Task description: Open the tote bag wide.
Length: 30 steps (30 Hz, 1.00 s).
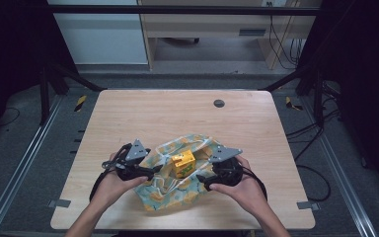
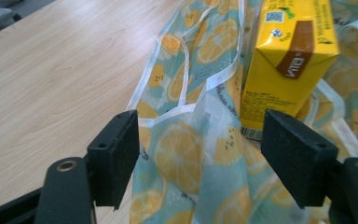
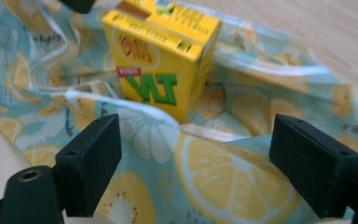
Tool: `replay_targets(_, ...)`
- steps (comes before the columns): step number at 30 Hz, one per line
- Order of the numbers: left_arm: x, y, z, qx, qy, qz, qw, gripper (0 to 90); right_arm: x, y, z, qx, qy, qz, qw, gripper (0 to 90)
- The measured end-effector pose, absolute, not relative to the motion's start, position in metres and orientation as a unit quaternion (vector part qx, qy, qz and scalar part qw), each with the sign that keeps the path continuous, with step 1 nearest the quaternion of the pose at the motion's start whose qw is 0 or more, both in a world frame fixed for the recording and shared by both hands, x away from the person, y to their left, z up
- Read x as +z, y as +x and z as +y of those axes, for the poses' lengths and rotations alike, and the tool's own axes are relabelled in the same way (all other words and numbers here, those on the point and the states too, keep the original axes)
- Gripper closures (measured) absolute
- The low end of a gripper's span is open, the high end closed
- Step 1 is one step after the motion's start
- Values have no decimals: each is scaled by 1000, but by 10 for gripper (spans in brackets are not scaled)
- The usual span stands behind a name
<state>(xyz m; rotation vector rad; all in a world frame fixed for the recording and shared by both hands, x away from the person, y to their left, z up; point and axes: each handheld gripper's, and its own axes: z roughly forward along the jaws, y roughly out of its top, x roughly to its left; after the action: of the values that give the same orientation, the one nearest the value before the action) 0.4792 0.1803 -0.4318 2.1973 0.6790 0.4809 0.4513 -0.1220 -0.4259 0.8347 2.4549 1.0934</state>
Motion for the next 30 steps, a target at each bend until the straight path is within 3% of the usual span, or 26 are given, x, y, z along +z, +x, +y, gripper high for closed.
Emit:
replay_targets(5,-442,490,169,168,876,265,366,326,-441,447,-122,375,285,868,154,151)
replay_targets(9,-449,494,163,161,885,260,351,471,-452,445,-123,365,281,874,152,203)
replay_targets(11,-452,494,160,160,890,253,345,560,-457,443,-124,362,278,876,153,298)
replay_targets(16,-456,495,156,170,887,265,338,779,-464,438,-126,364,267,880,149,652)
replay_targets(19,-455,496,157,173,881,277,342,864,-466,437,-127,361,259,884,143,805)
replay_targets(22,-452,498,162,186,871,291,350,886,-465,435,-129,365,255,884,140,888)
replay_targets(30,-452,507,182,208,845,334,362,892,-473,426,-138,353,257,890,131,900)
